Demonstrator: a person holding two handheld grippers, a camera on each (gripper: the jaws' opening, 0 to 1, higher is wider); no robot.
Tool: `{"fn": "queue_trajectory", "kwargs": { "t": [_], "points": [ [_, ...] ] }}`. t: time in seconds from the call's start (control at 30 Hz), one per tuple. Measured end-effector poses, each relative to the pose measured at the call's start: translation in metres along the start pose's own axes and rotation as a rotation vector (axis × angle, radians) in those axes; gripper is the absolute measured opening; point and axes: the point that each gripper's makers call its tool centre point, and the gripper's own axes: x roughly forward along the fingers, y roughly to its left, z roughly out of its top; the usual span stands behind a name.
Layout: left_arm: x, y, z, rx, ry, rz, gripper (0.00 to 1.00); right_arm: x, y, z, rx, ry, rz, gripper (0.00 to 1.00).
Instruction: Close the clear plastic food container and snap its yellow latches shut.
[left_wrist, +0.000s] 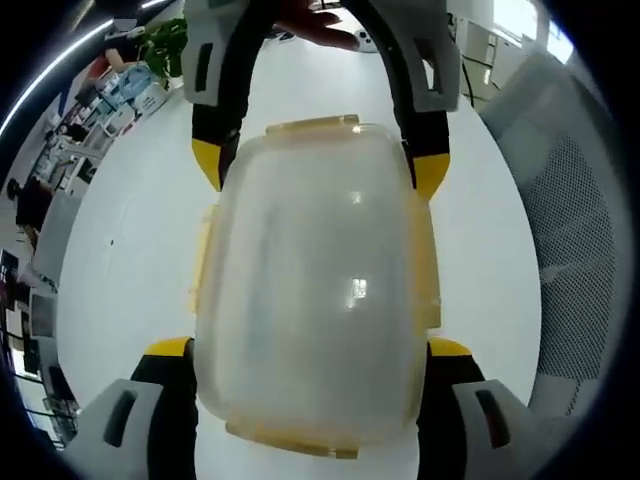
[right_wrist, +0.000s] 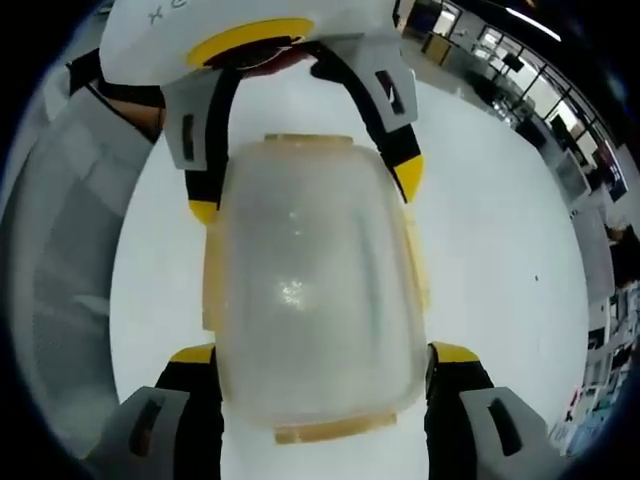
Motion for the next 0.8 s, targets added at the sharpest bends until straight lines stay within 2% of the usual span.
{"fn": "queue_trajectory", "kwargs": {
  "t": [0.3, 0.53, 0.8],
  "points": [
    [0.003, 0.013, 0.002, -0.025, -0.016, 0.006, 0.94, 0.005, -0.015, 0.0, -0.004, -0.002, -0.011, 0.86],
    [0.007, 0.021, 0.001, -0.016, -0.006, -0.004, 0.95, 0.004, -0.022, 0.003, 0.038, -0.026, 0.016, 0.87],
    [0.008, 0.027, 0.001, -0.022, -0.01, 0.008, 0.95, 0.007, -0.028, 0.002, 0.018, -0.014, 0.007, 0.87]
  ]
}}
